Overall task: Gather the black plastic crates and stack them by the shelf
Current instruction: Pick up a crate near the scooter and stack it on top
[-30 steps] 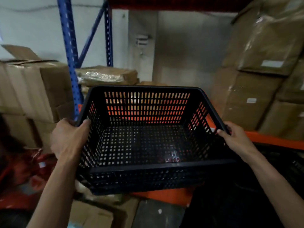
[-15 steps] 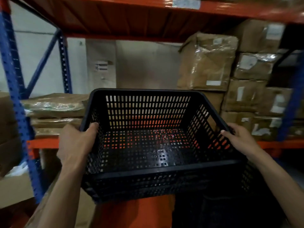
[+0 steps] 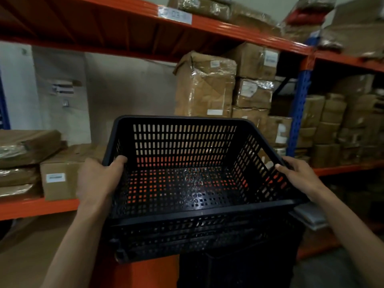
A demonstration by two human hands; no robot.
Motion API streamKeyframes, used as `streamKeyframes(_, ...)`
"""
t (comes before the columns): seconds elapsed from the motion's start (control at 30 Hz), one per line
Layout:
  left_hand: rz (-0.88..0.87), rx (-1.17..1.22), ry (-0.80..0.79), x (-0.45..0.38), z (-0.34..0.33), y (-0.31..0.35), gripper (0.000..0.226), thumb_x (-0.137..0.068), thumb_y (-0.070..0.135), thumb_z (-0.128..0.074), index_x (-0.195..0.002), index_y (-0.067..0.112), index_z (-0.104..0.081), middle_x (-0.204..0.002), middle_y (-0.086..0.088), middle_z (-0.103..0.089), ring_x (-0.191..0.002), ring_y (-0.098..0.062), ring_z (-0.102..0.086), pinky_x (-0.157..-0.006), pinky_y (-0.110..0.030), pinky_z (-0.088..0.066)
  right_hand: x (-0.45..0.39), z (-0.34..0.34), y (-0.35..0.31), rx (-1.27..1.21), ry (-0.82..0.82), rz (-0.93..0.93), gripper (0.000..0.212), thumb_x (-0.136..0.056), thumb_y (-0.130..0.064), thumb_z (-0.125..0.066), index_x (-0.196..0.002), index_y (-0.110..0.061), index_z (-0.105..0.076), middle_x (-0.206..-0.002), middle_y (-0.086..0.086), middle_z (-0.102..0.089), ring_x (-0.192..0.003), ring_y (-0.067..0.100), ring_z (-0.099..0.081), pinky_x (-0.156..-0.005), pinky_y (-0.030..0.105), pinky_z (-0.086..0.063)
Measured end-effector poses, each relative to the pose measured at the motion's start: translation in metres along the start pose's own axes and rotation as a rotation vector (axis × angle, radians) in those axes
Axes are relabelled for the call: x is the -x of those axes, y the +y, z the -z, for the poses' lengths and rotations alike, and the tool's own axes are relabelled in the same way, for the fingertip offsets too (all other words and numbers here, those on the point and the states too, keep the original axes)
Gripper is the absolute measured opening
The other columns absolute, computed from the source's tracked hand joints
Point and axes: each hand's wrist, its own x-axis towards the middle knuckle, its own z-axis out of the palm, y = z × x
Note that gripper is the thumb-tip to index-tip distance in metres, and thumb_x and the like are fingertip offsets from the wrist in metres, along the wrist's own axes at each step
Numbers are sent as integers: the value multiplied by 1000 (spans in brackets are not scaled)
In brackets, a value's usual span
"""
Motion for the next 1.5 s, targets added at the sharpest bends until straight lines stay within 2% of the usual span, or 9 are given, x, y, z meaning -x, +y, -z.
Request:
streamKeyframes(0.37, 155, 173, -163, 27, -162, 46, 60, -44, 49, -73, -84, 3, -68, -87, -21, -73, -77, -38, -72, -73, -64, -56, -125, 77, 117, 3, -96, -15, 11, -93, -23, -57, -99, -22, -66, -104, 16, -69, -95, 30, -64, -77, 38, -44)
streamKeyframes(0.53, 235, 132, -152, 53, -224, 53, 46, -55, 38, -70, -85, 3, -65, -93, -21, -72, -83, -37, -71, -83, -55, -57, -186, 96, 159, 57, -176, -55, 20, -93, -25, -58, -102, -11, -69, -92, 12, -70, -80, 23, -65, -66, 32, -44)
streamKeyframes(0.8, 227, -8, -185, 78, -274, 77, 31, -84, 14, -60, -103, -9, -50, -88, -22, -52, -54, -10, -57, -43, -23, -49, -239, 87, 206, 111, -315, -115, 32, -94, -23, -56, -122, -10, -63, -105, 5, -61, -90, 20, -54, -82, 33, -41)
streamKeyframes(0.9, 254, -92, -252, 70, -281, 74, 44, -83, 15, -61, -117, -10, -48, -100, -25, -60, -62, -28, -57, -40, -25, -50, -254, 84, 212, 126, -338, -153, 35, -93, -26, -57, -123, -9, -63, -107, 11, -64, -82, 22, -59, -77, 37, -48)
streamKeyframes(1.0, 205, -251, -254, 70, -284, 73, 25, -84, 0, -55, -104, -14, -53, -75, -18, -52, -52, -27, -47, -24, -17, -37, -270, 80, 215, 168, -384, -175, 34, -92, -27, -59, -118, -8, -65, -114, 15, -66, -94, 30, -63, -80, 38, -48)
streamKeyframes(1.1, 133, -348, -196, 61, -294, 70, 9, -83, -1, -53, -79, -10, -54, -77, -19, -53, -53, -26, -47, -32, -22, -39, -282, 77, 221, 210, -390, -159, 30, -90, -26, -62, -112, -6, -69, -104, 17, -67, -91, 30, -62, -73, 36, -46)
streamKeyframes(1.2, 52, -548, -226, 57, -300, 67, 25, -84, 17, -61, -98, -4, -60, -95, -22, -59, -85, -33, -60, -69, -28, -44, -284, 73, 220, 324, -385, -74, 32, -88, -29, -63, -107, -3, -68, -90, 12, -65, -86, 27, -61, -65, 33, -43)
streamKeyframes(1.33, 36, -787, -217, 56, -305, 63, 45, -86, 26, -60, -119, -5, -55, -122, -26, -60, -114, -39, -58, -89, -38, -44, -286, 66, 219, 504, -343, 92, 33, -86, -26, -63, -117, -14, -61, -108, 10, -65, -101, 30, -61, -84, 39, -51)
streamKeyframes(1.5, -17, -849, -145, 53, -304, 70, 29, -86, 12, -57, -108, -6, -61, -111, -29, -65, -96, -39, -63, -80, -39, -48, -295, 61, 220, 523, -322, 125, 31, -82, -10, -58, -112, -16, -65, -97, 11, -65, -84, 27, -61, -60, 32, -47)
